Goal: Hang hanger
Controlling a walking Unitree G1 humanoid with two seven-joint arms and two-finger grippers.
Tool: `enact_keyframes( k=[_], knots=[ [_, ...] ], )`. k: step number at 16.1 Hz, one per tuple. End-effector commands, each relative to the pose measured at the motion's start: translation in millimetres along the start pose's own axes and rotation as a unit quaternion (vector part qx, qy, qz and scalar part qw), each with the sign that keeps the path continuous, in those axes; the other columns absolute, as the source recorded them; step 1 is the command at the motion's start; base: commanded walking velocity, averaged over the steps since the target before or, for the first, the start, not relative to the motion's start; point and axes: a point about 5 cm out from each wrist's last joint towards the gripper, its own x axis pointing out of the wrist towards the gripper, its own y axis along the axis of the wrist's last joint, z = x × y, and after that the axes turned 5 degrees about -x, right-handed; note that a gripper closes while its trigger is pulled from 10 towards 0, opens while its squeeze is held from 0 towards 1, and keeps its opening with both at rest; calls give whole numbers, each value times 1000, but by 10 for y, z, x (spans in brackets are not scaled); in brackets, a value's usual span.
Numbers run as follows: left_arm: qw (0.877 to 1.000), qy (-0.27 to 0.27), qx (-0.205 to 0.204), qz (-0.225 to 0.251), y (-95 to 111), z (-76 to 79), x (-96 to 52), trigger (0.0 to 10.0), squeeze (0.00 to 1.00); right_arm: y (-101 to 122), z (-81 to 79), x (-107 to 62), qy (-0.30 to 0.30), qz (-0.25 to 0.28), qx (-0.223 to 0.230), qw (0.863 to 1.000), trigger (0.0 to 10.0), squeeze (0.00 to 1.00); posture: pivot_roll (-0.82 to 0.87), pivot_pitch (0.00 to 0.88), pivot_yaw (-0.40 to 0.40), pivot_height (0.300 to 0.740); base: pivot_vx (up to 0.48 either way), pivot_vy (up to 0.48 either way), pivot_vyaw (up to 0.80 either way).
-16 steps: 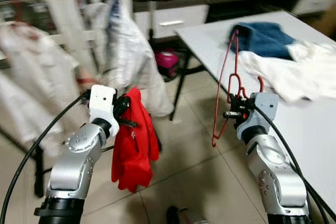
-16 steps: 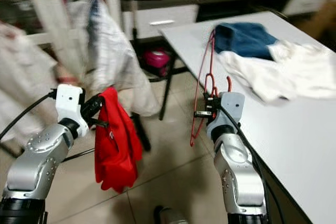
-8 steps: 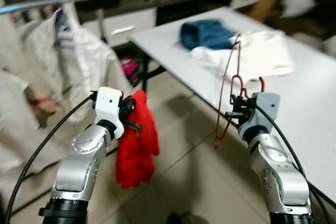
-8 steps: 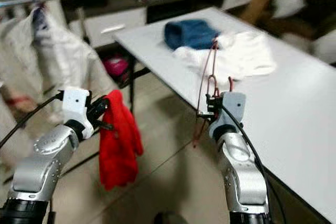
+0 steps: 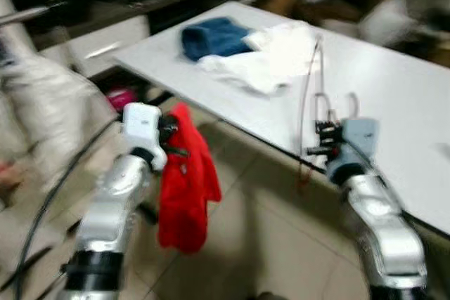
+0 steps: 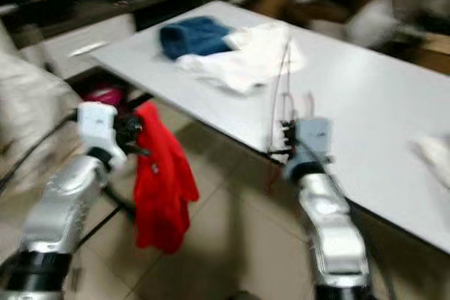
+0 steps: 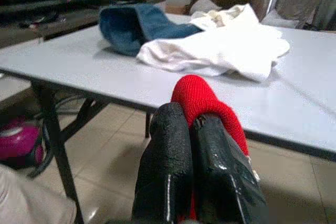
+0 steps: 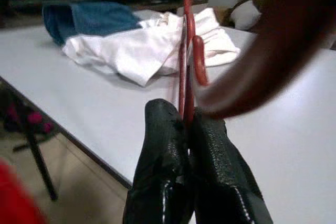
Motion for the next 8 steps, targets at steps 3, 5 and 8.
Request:
enact_keyframes(
  k=[3,5,8],
  knots=[
    [1000,-20,11,-15,27,56,54,10000,0,38,113,3,-39,10,18,999,10000,0,-120,0,26,740,0,0,-800],
    [999,-29,22,-6,26,49,62,10000,0,18,81,4,-28,-6,21,999,10000,0,-115,0,20,740,0,0,-800],
    [999,-33,19,-7,9,38,42,10000,0,-42,40,2,-16,-21,34,999,10000,0,-106,0,11,740,0,0,-800]
  ],
)
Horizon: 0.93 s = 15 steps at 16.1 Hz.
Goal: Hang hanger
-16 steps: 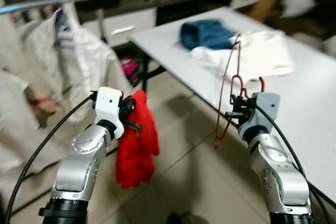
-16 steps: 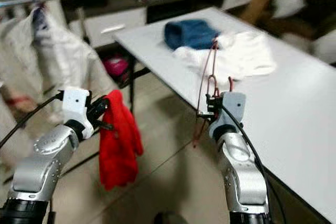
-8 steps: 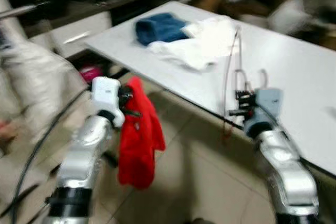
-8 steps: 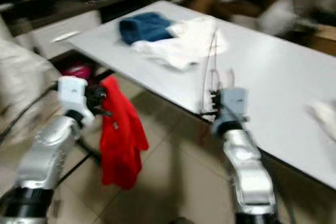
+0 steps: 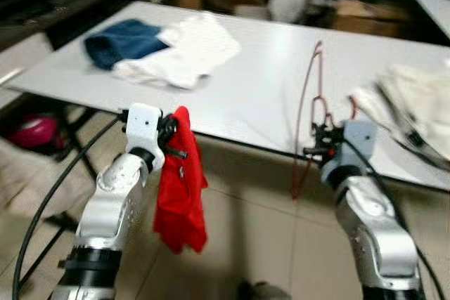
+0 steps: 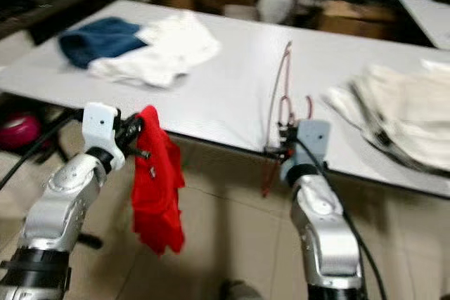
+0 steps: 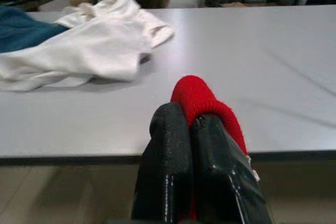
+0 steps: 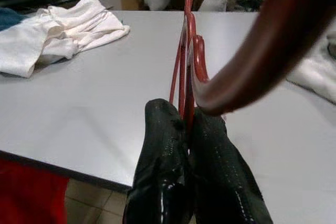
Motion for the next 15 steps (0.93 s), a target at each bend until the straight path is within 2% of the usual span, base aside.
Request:
enact_keyframes(
  k=[1,4,6,15],
  knots=[
    [1000,-5,-2,6,30,2,-4,10000,0,-42,29,13,-6,-13,1,1000,10000,0,-104,0,10,740,0,0,-800],
    [1000,-6,0,6,32,-16,-4,10000,0,-113,19,12,0,-38,-4,999,10000,0,-102,0,10,740,0,231,-800],
    [1000,-7,2,5,28,-20,-3,10000,0,-122,-4,-3,11,-45,15,999,10000,0,-105,0,11,740,0,399,-675],
    [1000,-18,0,1,10,12,6,10000,0,-113,-11,-20,17,-46,15,999,10000,0,-111,0,14,740,0,418,0]
  ],
)
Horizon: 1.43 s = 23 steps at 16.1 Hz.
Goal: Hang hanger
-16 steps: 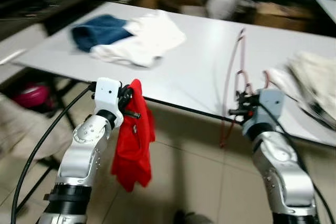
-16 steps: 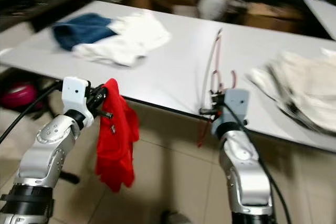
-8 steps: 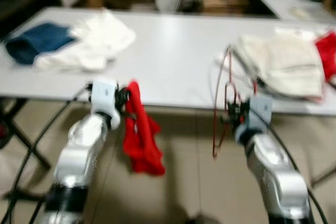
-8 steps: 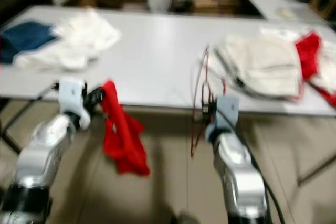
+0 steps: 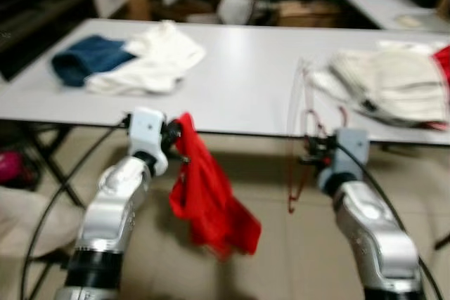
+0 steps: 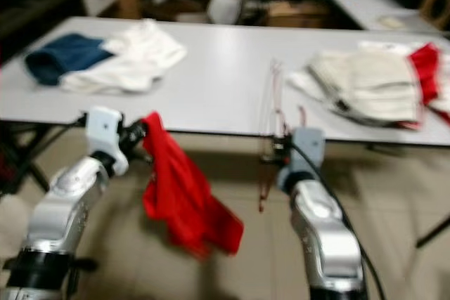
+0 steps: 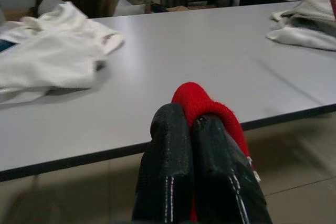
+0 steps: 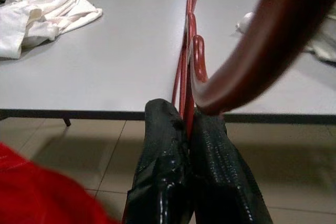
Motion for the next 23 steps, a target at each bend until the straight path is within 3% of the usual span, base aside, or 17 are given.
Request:
enact_keyframes(
  k=[1,7,11,13,23],
  knots=[
    [1000,6,9,13,83,-47,3,10000,0,31,-43,-2,7,4,6,1000,10000,0,-111,0,14,740,0,439,0],
    [1000,-7,1,22,106,-15,6,10000,0,26,-54,-6,10,1,7,1000,10000,0,-111,0,17,740,0,210,-172],
    [999,-3,-32,41,167,-49,18,10000,0,64,-89,5,26,13,-3,1000,10000,0,-111,0,11,740,0,0,0],
    [999,1,-32,44,192,-69,35,10000,0,86,-125,5,53,16,-13,998,10000,0,-111,0,6,740,283,0,0],
    [998,-3,-32,52,238,-114,59,10000,0,90,-154,15,78,19,-27,996,10000,0,-110,0,-1,740,306,0,0]
  ],
)
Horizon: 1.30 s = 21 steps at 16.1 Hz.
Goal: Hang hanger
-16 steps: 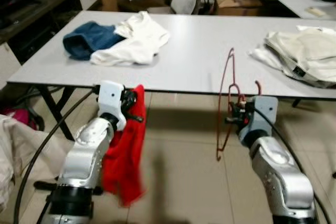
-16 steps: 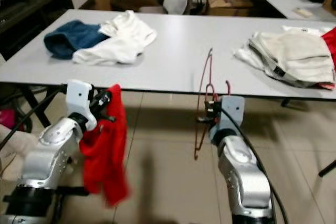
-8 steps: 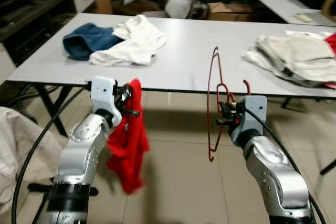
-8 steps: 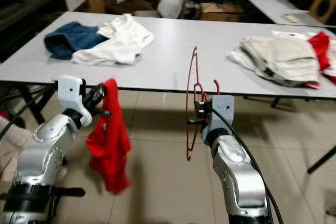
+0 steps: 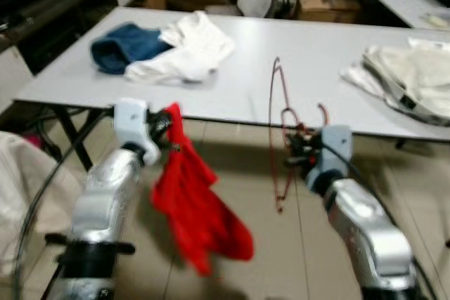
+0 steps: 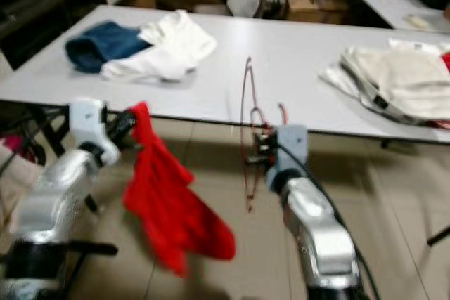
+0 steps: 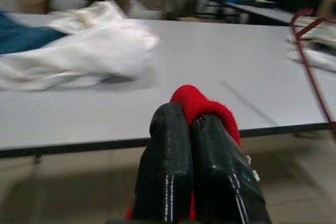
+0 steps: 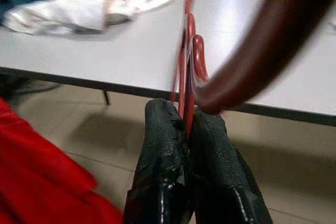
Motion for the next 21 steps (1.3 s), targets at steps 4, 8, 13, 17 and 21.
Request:
enact_keyframes(
  k=[4,8,13,17,21],
  knots=[
    [1000,-3,14,25,153,-61,50,10000,0,62,-53,-5,29,13,-21,999,10000,0,-113,0,0,740,317,0,0],
    [999,-7,14,28,166,-40,76,10000,0,62,-68,-7,37,12,-23,999,10000,0,-113,0,-2,740,319,0,0],
    [999,-12,15,29,174,-36,85,10000,0,40,-115,-10,45,11,-23,999,10000,0,-107,0,-3,740,322,0,0],
    [999,-27,26,33,239,-30,144,10000,0,153,-49,-53,118,28,-62,991,10000,0,-101,0,-10,740,323,0,0],
    [995,-68,48,47,445,71,353,10000,0,345,209,-367,241,23,-152,958,10000,0,-94,0,-19,740,324,0,0]
  ],
)
